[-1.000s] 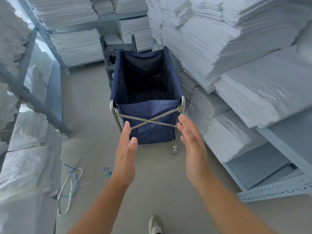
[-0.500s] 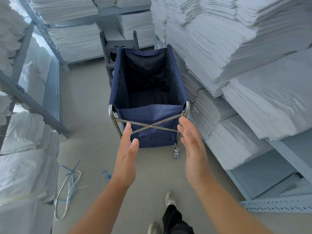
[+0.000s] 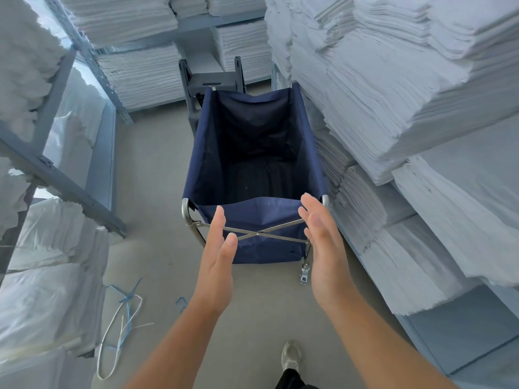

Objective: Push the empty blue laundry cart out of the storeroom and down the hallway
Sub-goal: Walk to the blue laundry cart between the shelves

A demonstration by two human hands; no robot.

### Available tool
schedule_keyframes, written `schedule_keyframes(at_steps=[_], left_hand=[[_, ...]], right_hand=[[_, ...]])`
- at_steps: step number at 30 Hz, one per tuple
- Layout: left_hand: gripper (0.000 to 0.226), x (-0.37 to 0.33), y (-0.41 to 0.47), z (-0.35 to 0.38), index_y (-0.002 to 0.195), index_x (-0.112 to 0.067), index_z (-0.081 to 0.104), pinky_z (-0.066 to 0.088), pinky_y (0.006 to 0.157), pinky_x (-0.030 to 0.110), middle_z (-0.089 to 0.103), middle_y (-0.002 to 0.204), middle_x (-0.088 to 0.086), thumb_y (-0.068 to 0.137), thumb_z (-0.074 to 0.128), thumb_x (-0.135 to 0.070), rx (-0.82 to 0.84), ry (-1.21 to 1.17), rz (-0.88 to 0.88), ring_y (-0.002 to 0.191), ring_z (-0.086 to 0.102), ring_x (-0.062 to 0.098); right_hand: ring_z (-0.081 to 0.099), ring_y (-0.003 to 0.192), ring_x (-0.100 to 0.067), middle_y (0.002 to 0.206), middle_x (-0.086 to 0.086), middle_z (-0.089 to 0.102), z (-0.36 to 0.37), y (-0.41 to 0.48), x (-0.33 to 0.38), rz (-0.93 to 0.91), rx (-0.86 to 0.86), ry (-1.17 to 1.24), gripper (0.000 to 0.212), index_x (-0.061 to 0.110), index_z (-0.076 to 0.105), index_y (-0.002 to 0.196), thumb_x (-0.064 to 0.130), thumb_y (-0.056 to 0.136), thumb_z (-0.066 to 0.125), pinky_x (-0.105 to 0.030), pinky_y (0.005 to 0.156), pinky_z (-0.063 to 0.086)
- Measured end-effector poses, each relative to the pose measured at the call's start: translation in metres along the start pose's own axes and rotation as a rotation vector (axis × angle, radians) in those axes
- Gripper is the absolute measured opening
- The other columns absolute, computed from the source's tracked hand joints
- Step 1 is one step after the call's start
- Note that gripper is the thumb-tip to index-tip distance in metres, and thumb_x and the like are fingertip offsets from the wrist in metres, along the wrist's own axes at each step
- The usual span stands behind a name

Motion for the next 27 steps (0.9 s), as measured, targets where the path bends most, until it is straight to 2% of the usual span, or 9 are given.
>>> schedule_keyframes(at_steps=[7,11,15,19,22,24,27], left_hand=[[0.075,0.007,0.034,0.016,0.155,-0.036,0.016,0.017,0.107,0.001,0.018,0.161,-0.026,0.086,0.032,-0.062,-0.01,0.013,-0.028,0.144,0.015,-0.013],[0.073,0.014,0.048,0.021,0.155,-0.04,0.015,0.017,0.104,-0.002,0.016,0.16,-0.029,0.087,0.032,-0.063,-0.007,0.036,-0.042,0.144,0.013,-0.015],[0.072,0.021,0.069,0.019,0.154,-0.043,0.013,0.018,0.105,0.003,0.015,0.159,-0.033,0.088,0.033,-0.064,0.002,0.06,-0.048,0.145,0.011,-0.014],[0.074,0.031,0.096,0.015,0.155,-0.041,0.011,0.016,0.103,-0.002,0.012,0.16,-0.034,0.089,0.032,-0.066,0.028,0.094,-0.038,0.145,0.009,-0.013],[0.076,0.044,0.123,0.009,0.156,-0.037,0.009,0.013,0.105,0.0,0.009,0.161,-0.031,0.089,0.033,-0.063,0.058,0.129,-0.044,0.145,0.007,-0.013],[0.076,0.055,0.144,0.002,0.156,-0.036,0.007,0.012,0.105,-0.001,0.008,0.16,-0.032,0.089,0.033,-0.06,0.071,0.163,-0.051,0.145,0.006,-0.014],[0.073,0.07,0.179,-0.013,0.154,-0.043,0.004,0.01,0.108,0.001,0.004,0.158,-0.035,0.089,0.033,-0.06,0.084,0.243,-0.051,0.145,0.004,-0.015]], right_hand=[[0.041,0.133,0.015,0.14,0.037,0.048,-0.014,0.043,-0.003,0.011,0.016,-0.041,0.053,0.056,0.046,0.13,0.07,0.079,0.045,-0.011,0.104,0.034],[0.037,0.135,0.018,0.143,0.038,0.043,-0.015,0.063,-0.009,0.02,0.029,-0.08,0.049,0.059,0.043,0.129,0.069,0.08,0.043,-0.006,0.101,0.033],[0.035,0.136,0.017,0.146,0.035,0.042,-0.013,0.086,-0.016,0.02,0.026,-0.117,0.051,0.058,0.042,0.13,0.069,0.081,0.044,-0.012,0.105,0.031],[0.031,0.14,0.015,0.149,0.036,0.038,-0.009,0.118,-0.026,-0.001,0.026,-0.213,0.052,0.059,0.036,0.135,0.066,0.084,0.044,-0.019,0.114,0.027],[0.028,0.142,0.014,0.156,0.028,0.034,-0.006,0.146,-0.035,-0.007,-0.011,-0.305,0.049,0.064,0.033,0.131,0.063,0.084,0.044,-0.021,0.116,0.025],[0.027,0.143,0.013,0.16,0.023,0.032,-0.006,0.167,-0.042,-0.025,-0.055,-0.402,0.055,0.058,0.034,0.137,0.062,0.083,0.045,-0.021,0.117,0.025],[0.025,0.146,0.006,0.163,0.016,0.028,-0.01,0.199,-0.055,-0.065,-0.128,-0.603,0.07,0.036,0.039,0.149,0.062,0.084,0.046,-0.025,0.119,0.025]])
Point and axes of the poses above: each hand's wrist, its own y-axis towards the middle knuckle, its own z-axis out of the palm, x = y × z, the point moved 8 cm from there along y, towards the middle knuckle
